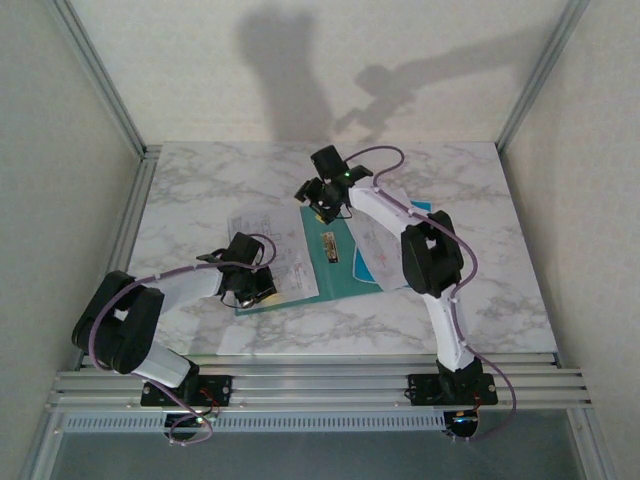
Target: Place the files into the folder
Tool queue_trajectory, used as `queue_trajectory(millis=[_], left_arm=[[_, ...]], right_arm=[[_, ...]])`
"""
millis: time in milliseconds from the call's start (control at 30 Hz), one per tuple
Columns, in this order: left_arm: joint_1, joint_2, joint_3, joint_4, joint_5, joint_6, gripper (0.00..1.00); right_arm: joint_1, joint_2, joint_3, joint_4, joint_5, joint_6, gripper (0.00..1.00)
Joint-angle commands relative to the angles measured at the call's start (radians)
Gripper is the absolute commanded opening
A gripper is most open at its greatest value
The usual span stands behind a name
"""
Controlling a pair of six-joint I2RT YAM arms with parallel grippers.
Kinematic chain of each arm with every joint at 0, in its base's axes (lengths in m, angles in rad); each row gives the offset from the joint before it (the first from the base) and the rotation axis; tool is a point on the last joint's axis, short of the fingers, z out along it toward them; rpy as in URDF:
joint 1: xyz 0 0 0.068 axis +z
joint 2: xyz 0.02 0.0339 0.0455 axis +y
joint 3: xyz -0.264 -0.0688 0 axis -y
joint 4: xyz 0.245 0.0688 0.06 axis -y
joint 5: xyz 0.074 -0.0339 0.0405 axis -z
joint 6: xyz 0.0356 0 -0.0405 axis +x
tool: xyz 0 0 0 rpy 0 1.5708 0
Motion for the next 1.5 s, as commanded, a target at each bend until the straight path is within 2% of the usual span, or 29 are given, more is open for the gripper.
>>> queue_trajectory(millis=[0,167,333,367,467,500,567,600,700,833,1067,1467], left_arm=[[0.009,-0.030,0.050,-0.083,-0.043,0.005,0.03],[0.008,-0.034,0.148,-0.102,-0.035,-0.012,0.17],[0.008,0.056,0.268,-0.060,-0.007,-0.029,0.23],[0.008,0.087,0.298,-0.058,-0.006,-0.025,0.23],[0.005,0.188,0.397,-0.053,-0.006,0.001,0.18],[0.004,0.223,0.429,-0.053,-0.004,0.008,0.17],[0.001,0.282,0.475,-0.051,0.005,0.022,0.16],[-0.001,0.310,0.497,-0.051,0.010,0.029,0.16],[-0.014,0.376,0.536,-0.047,0.023,0.039,0.12],[-0.040,0.410,0.542,-0.044,0.017,0.044,0.09],[-0.053,0.397,0.467,-0.020,0.002,0.036,0.07],[-0.052,0.381,0.439,-0.016,0.004,0.040,0.07]], right_arm=[[-0.012,0.026,0.083,-0.073,-0.012,-0.098,0.64],[-0.012,-0.105,-0.003,-0.081,0.049,-0.132,0.66],[-0.014,-0.343,-0.361,0.015,0.082,-0.045,0.67],[-0.014,-0.381,-0.429,0.046,0.070,-0.022,0.66],[-0.013,-0.498,-0.644,0.140,0.028,0.068,0.42],[-0.010,-0.528,-0.704,0.173,0.013,0.091,0.38],[-0.011,-0.554,-0.779,0.219,-0.025,0.117,0.38],[-0.011,-0.552,-0.798,0.241,-0.049,0.126,0.44],[-0.004,-0.529,-0.814,0.304,-0.096,0.169,0.62],[0.011,-0.465,-0.761,0.332,-0.134,0.224,0.68],[0.019,-0.349,-0.635,0.356,-0.165,0.298,0.68],[-0.018,-0.167,-0.369,0.241,-0.137,0.249,0.66]])
